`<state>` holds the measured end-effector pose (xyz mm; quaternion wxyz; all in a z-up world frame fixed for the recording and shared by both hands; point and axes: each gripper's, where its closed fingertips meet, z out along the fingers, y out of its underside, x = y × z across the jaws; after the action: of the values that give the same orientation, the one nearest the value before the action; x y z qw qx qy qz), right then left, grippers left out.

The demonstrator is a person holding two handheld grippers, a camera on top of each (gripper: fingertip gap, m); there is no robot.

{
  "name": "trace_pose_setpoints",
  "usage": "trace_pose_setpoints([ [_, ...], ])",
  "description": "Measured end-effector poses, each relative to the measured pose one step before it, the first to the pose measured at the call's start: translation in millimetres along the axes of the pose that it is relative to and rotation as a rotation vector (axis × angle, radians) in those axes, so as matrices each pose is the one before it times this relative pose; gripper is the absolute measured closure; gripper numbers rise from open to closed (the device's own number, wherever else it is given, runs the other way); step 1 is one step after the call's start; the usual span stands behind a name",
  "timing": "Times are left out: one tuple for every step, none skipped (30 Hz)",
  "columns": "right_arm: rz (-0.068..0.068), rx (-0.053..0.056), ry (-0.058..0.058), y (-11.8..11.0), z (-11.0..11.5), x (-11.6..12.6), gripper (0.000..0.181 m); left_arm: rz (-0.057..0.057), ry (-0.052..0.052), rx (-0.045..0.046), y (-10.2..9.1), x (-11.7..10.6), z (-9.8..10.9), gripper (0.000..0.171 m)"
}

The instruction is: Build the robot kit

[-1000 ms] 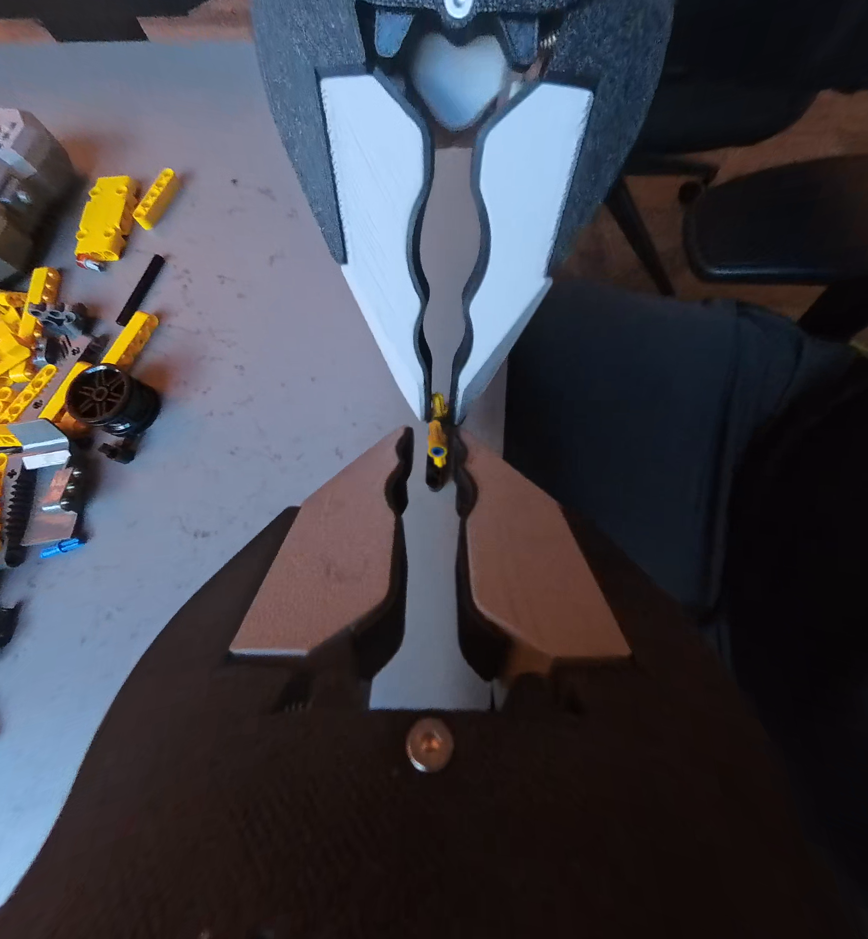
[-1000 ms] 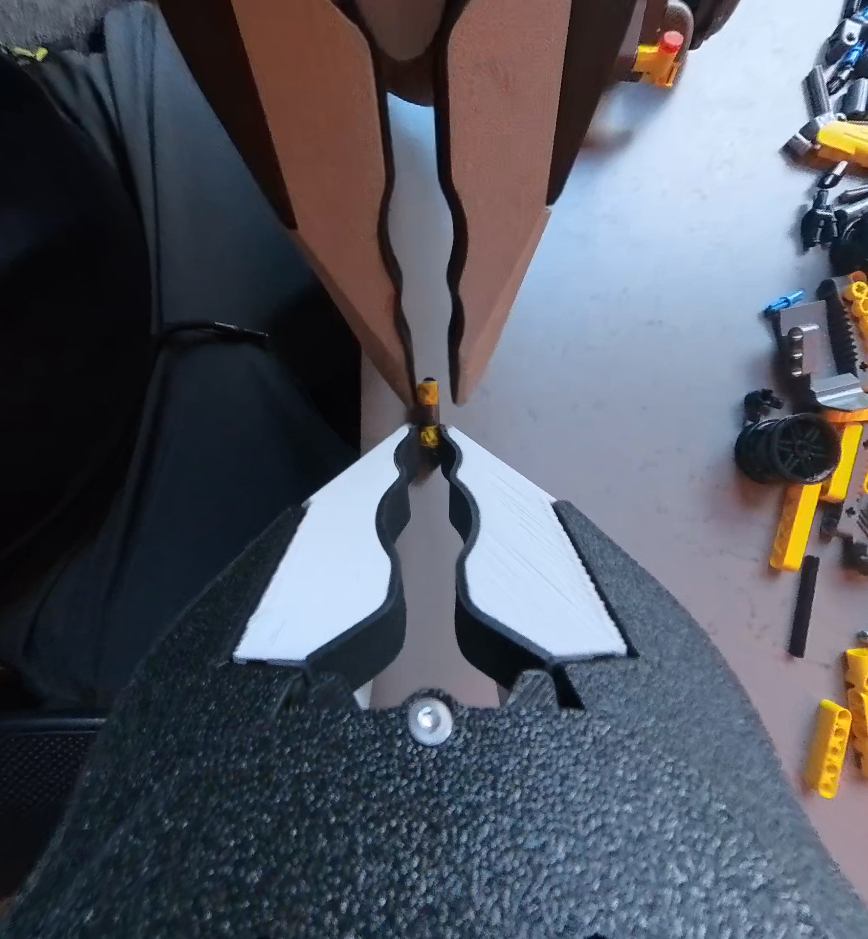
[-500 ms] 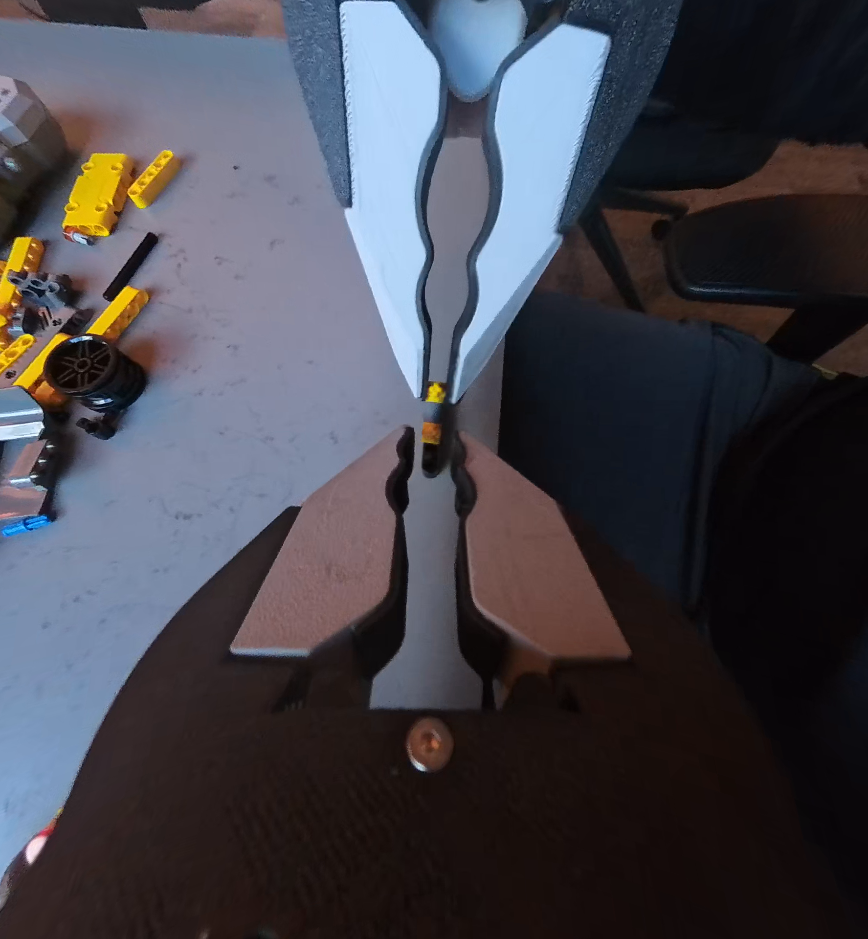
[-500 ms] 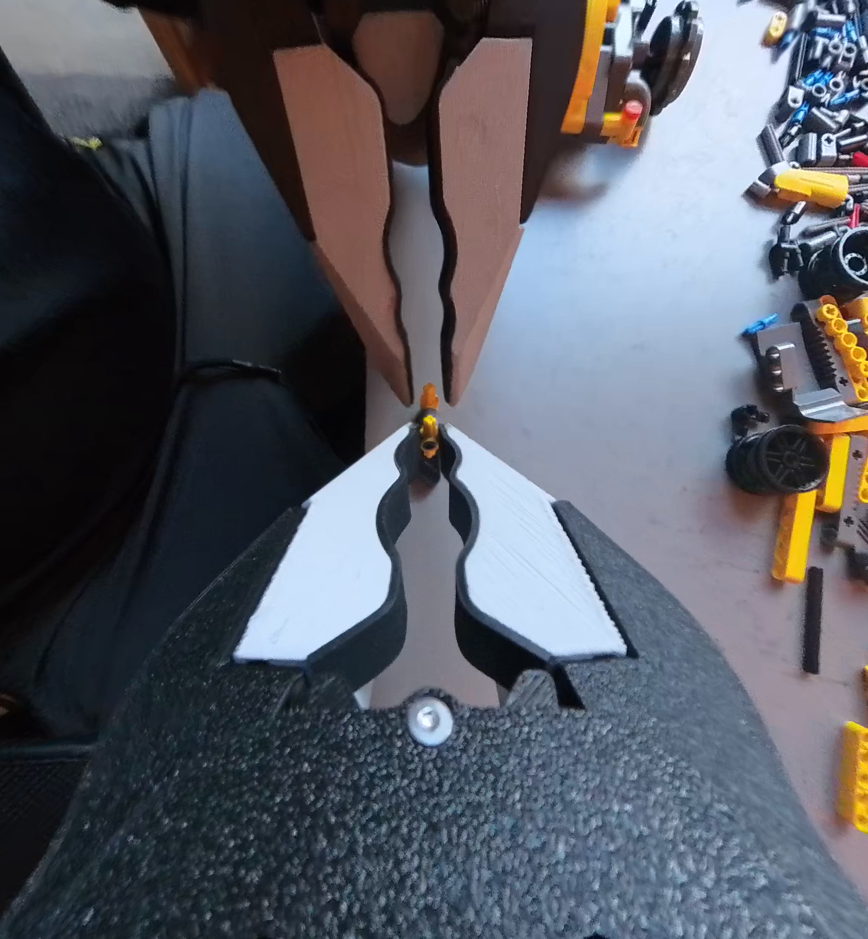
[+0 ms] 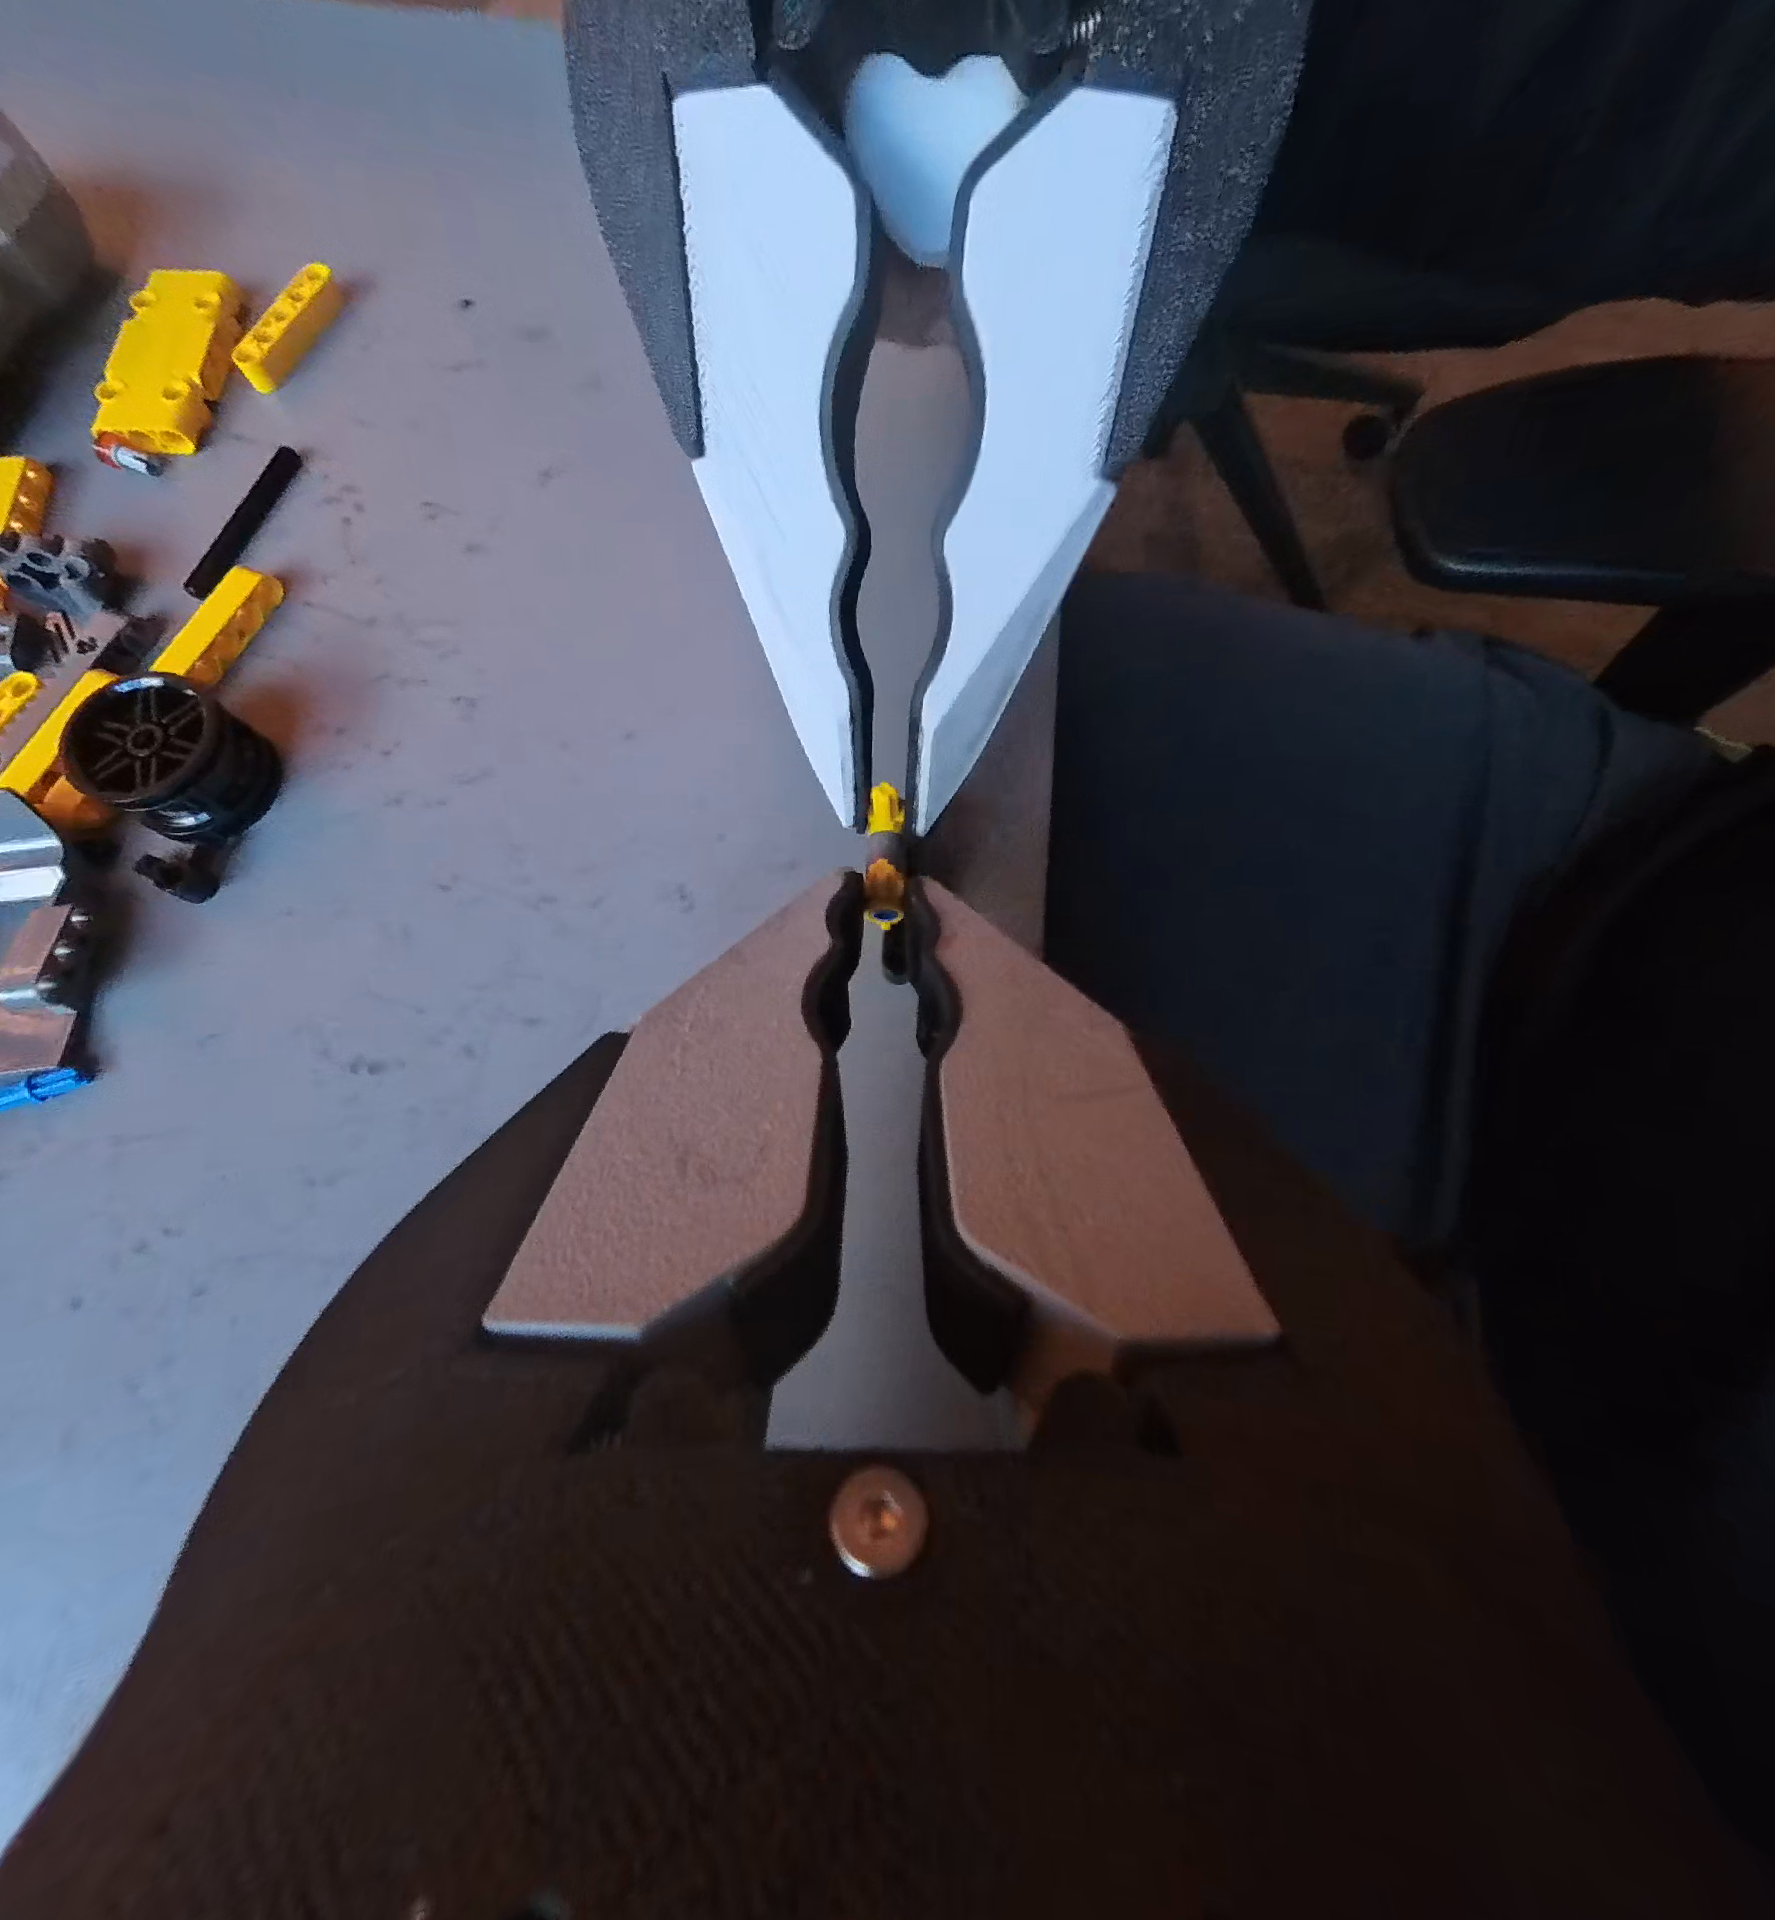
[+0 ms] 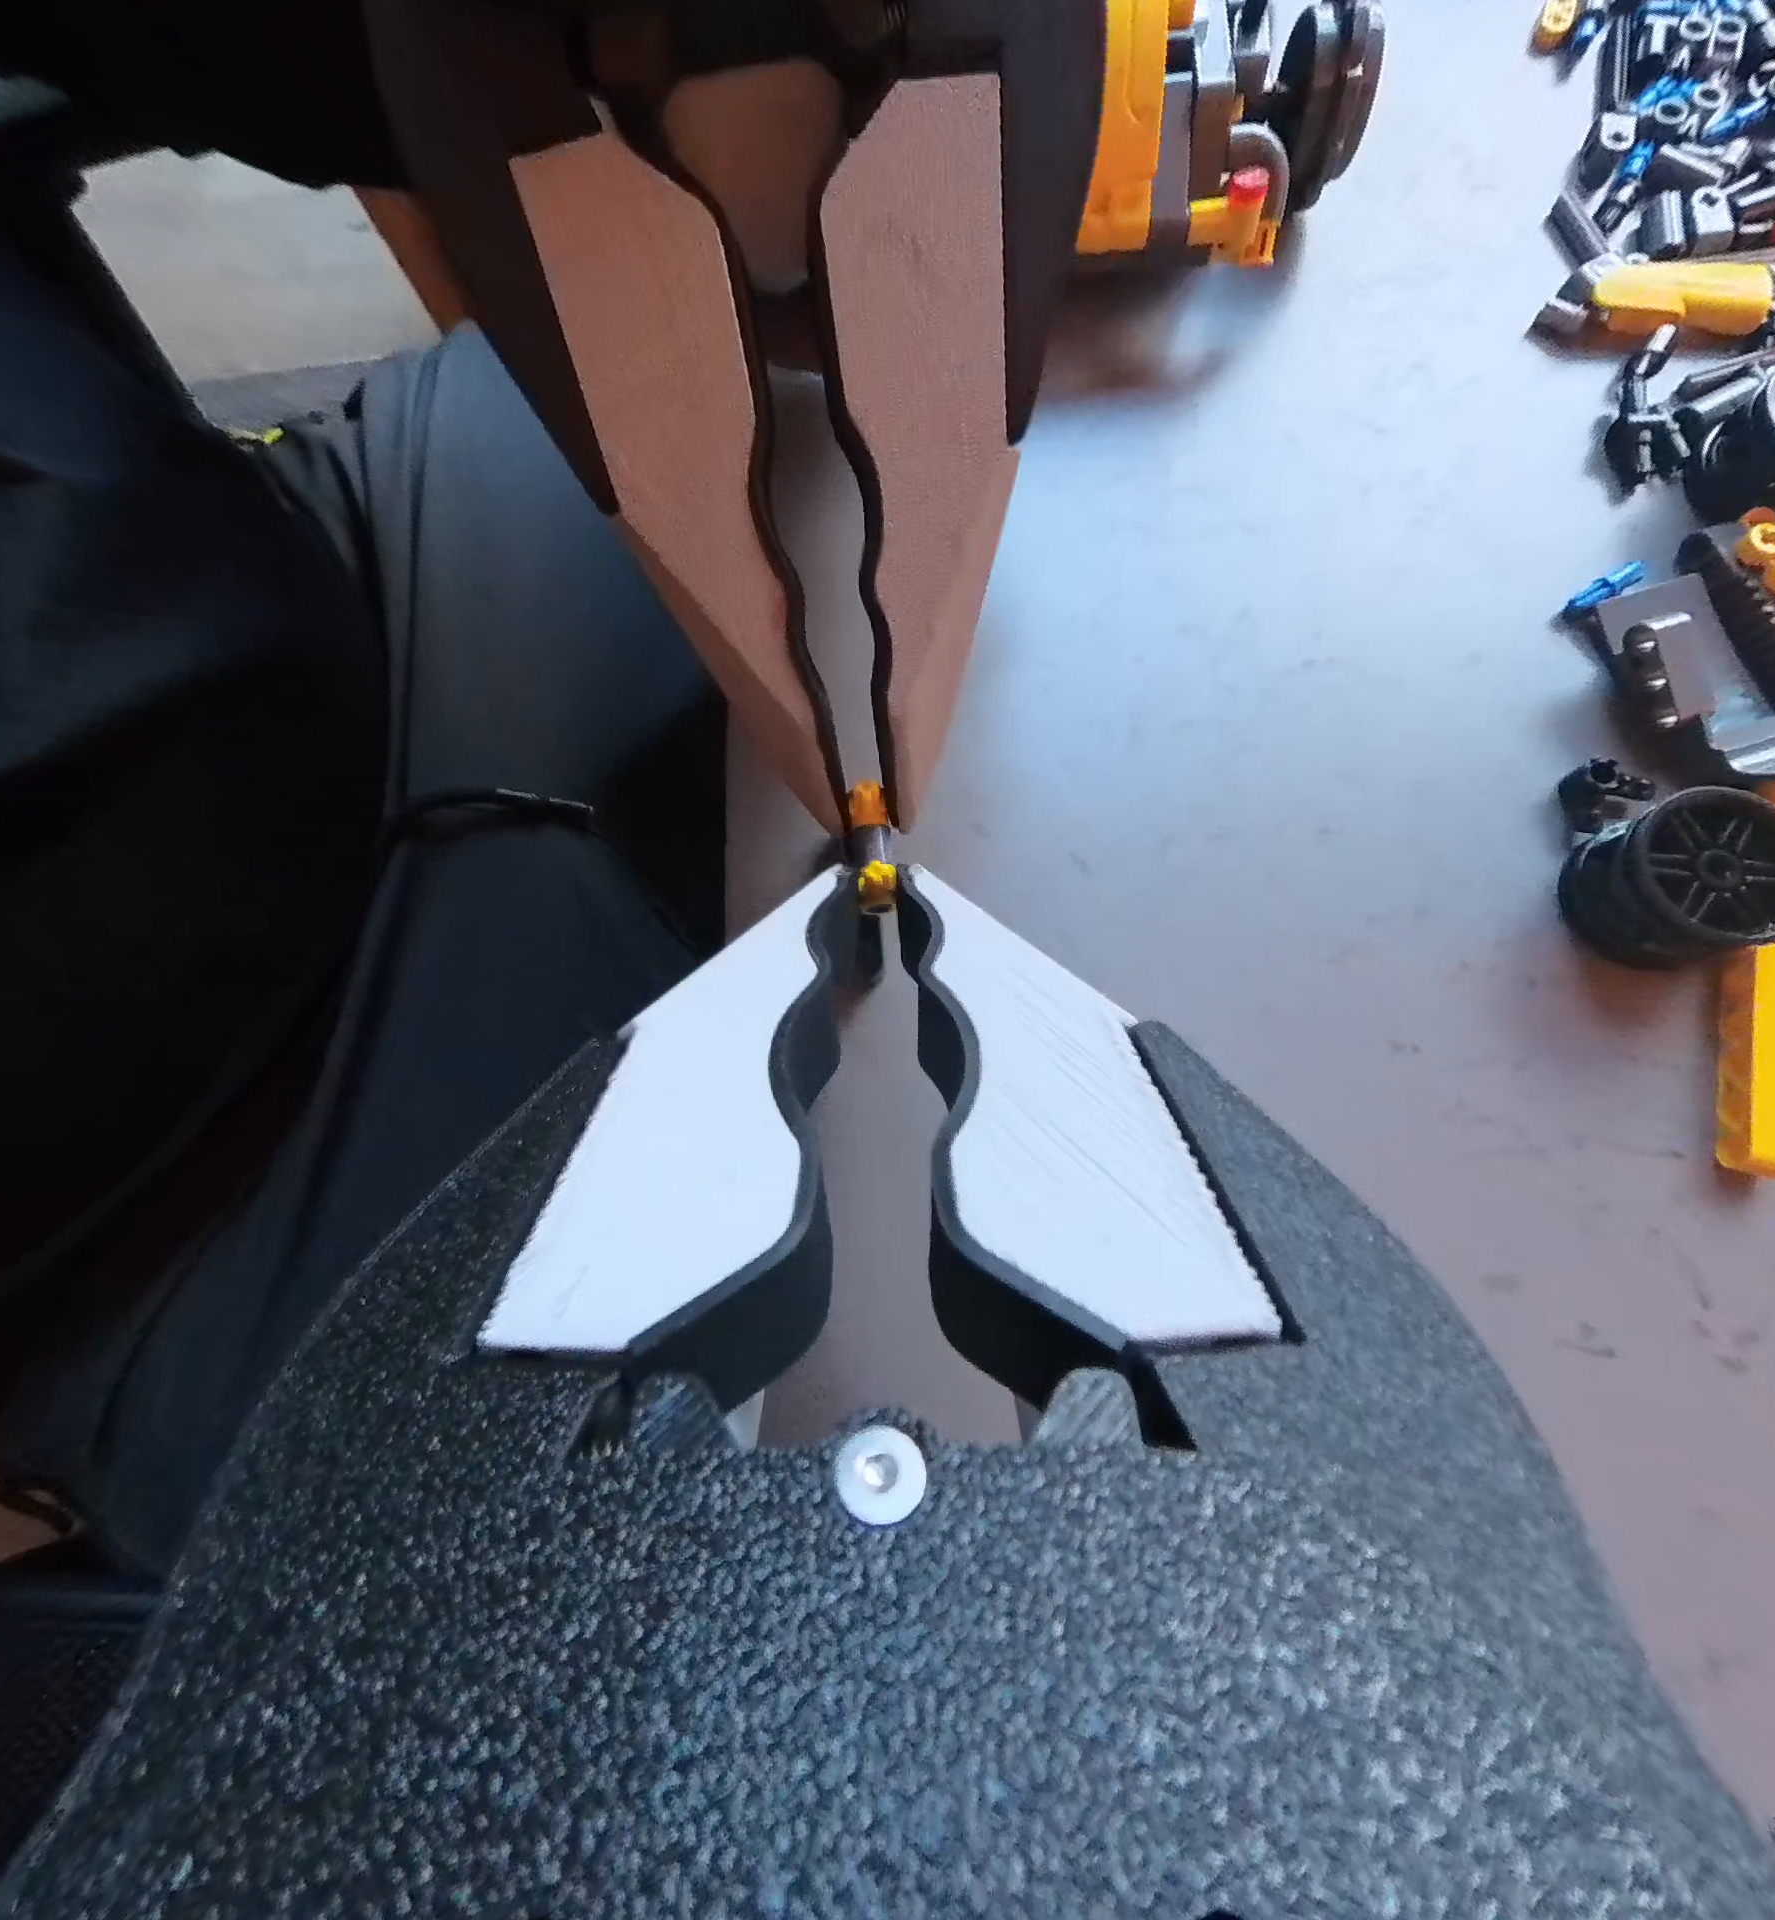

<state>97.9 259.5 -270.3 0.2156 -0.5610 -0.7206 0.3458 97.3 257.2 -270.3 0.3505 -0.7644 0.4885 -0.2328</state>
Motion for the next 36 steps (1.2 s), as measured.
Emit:
trace_pose_setpoints([
  [0.0017, -0.0067, 0.0001, 1.33, 0.67, 0.46, 0.175, 0.0040, -0.0015, -0.00666, 0.83, -0.55, 1.20, 0.168],
  [0.0034, -0.0043, -0.0041, 1.06, 0.31, -0.19, 0.175, 0.0005, 0.0044, -0.00460, 0.60, 0.31, 0.80, 0.168],
  [0.0043, -0.0021, -0.0044, 0.73, 0.33, -0.32, 0.175, -0.0007, 0.0040, -0.00275, 0.28, 0.45, 0.53, 0.168],
  [0.0036, 0.0004, -0.0030, 0.37, 0.24, -0.16, 0.175, 0.0005, 0.0011, -0.00140, 0.20, 0.11, 0.20, 0.168],
  [0.0027, 0.0015, -0.0027, 0.14, -0.06, -0.03, 0.175, -0.0007, 0.0011, -0.00091, 0.09, 0.06, 0.13, 0.168],
  [0.0013, 0.0012, -0.0027, 0.08, -0.07, -0.24, 0.175, -0.0020, 0.0012, -0.00018, -0.15, 0.22, -0.11, 0.168],
  [-0.0002, 0.0003, -0.0019, 0.09, 0.02, -0.28, 0.175, -0.0003, 0.0002, -0.00210, -0.01, 0.27, -0.10, 0.168],
  [-0.0020, -0.0004, -0.0006, -0.06, -0.01, -0.24, 0.175, 0.0028, -0.0016, -0.00165, 0.06, 0.19, -0.05, 0.168],
  [-0.0031, -0.0008, 0.0003, -0.02, 0.17, -0.29, 0.175, 0.0027, -0.0014, -0.00040, 0.18, 0.25, 0.00, 0.168],
  [-0.0028, -0.0012, 0.0005, -0.05, 0.08, -0.29, 0.175, 0.0004, 0.0001, 0.00086, 0.13, 0.31, -0.06, 0.168],
  [-0.0030, -0.0013, 0.0006, -0.11, 0.17, -0.33, 0.175, -0.0013, 0.0015, 0.00244, 0.24, 0.28, -0.04, 0.168],
  [-0.0029, -0.0012, 0.0009, 0.00, 0.04, -0.34, 0.175, -0.0035, 0.0021, 0.00391, 0.12, 0.34, -0.04, 0.168],
  [-0.0018, -0.0002, 0.0011, -0.10, 0.03, -0.11, 0.175, -0.0025, -0.0003, 0.00412, -0.01, 0.06, -0.06, 0.168],
  [0.0006, 0.0011, -0.0010, -0.08, 0.15, -0.17, 0.175, 0.0007, -0.0005, 0.00230, 0.35, 0.12, 0.16, 0.168],
  [0.0021, 0.0006, -0.0030, 0.09, 0.12, -0.36, 0.175, 0.0000, 0.0027, 0.00188, 0.35, 0.43, 0.19, 0.168],
  [0.0002, -0.0018, 0.0002, 0.39, 0.01, 0.04, 0.175, -0.0022, 0.0009, 0.00542, -0.18, 0.03, 0.15, 0.168],
  [-0.0019, -0.0029, 0.0025, 0.44, 0.08, 0.25, 0.175, -0.0007, -0.0006, 0.00201, 0.18, -0.27, 0.52, 0.168],
  [-0.0026, -0.0038, 0.0034, 0.17, 0.03, 0.17, 0.175, 0.0011, 0.0005, 0.00411, -0.31, -0.08, -0.02, 0.168],
  [-0.0042, -0.0050, 0.0046, 0.08, -0.05, 0.17, 0.175, -0.0012, -0.0002, 0.00173, 0.00, -0.12, 0.14, 0.168],
  [-0.0040, -0.0060, 0.0039, 0.15, -0.06, 0.09, 0.175, -0.0013, 0.0003, 0.00161, -0.06, -0.04, 0.07, 0.168],
  [-0.0030, -0.0062, 0.0033, 0.12, -0.03, 0.06, 0.175, 0.0008, 0.0004, 0.00200, -0.12, 0.04, 0.10, 0.168],
  [-0.0056, -0.0069, 0.0051, 0.05, 0.13, -0.05, 0.175, 0.0028, -0.0009, 0.00301, -0.06, -0.09, -0.06, 0.168],
  [-0.0106, -0.0082, 0.0078, -0.14, 0.17, -0.16, 0.175, 0.0034, -0.0013, 0.00266, 0.27, 0.22, 0.06, 0.168],
  [-0.0139, -0.0086, 0.0096, -0.58, 0.33, -0.25, 0.175, 0.0041, -0.0023, 0.00014, 0.75, 0.22, -0.12, 0.168],
  [-0.0123, -0.0118, 0.0107, -0.25, 0.27, -0.14, 0.175, -0.0013, -0.0033, 0.00330, 0.45, 0.24, -0.08, 0.168],
  [-0.0093, -0.0135, 0.0097, -0.15, 0.19, -0.22, 0.175, -0.0048, -0.0028, 0.00557, 0.25, 0.25, -0.08, 0.168],
  [-0.0091, -0.0128, 0.0093, -0.48, 0.24, -0.24, 0.175, -0.0032, -0.0016, 0.00060, 0.62, 0.38, -0.18, 0.168],
  [-0.0112, -0.0136, 0.0102, -0.42, 0.27, -0.24, 0.175, 0.0011, -0.0039, -0.00211, 0.51, 0.11, -0.40, 0.168],
  [-0.0118, -0.0151, 0.0088, 0.05, 0.24, -0.32, 0.175, 0.0036, -0.0049, -0.00201, 0.32, 0.14, -0.18, 0.168],
  [-0.0073, -0.0133, 0.0022, 0.70, 0.10, -0.47, 0.175, 0.0037, -0.0034, -0.00014, -0.24, 0.28, 0.17, 0.168],
  [0.0017, -0.0043, -0.0032, 0.29, 0.11, -0.20, 0.175, 0.0019, -0.0019, -0.00283, 0.00, 0.17, 0.14, 0.168],
  [0.0062, -0.0002, -0.0057, 0.08, 0.13, -0.07, 0.175, 0.0021, -0.0009, -0.00395, 0.05, -0.02, 0.02, 0.168],
  [0.0027, -0.0020, -0.0033, 0.04, 0.08, -0.03, 0.175, 0.0012, -0.0008, -0.00325, 0.07, -0.02, -0.07, 0.168],
  [-0.0033, -0.0041, 0.0010, 0.07, -0.02, -0.07, 0.175, 0.0002, -0.0001, -0.00123, 0.06, 0.06, 0.05, 0.168],
  [-0.0081, -0.0080, 0.0045, -0.05, 0.19, -0.14, 0.175, 0.0008, 0.0007, -0.00034, 0.21, 0.10, -0.06, 0.168],
  [-0.0140, -0.0137, 0.0060, -0.47, 0.17, -0.25, 0.175, -0.0006, 0.0010, 0.00073, 0.28, 0.02, -0.10, 0.167],
])
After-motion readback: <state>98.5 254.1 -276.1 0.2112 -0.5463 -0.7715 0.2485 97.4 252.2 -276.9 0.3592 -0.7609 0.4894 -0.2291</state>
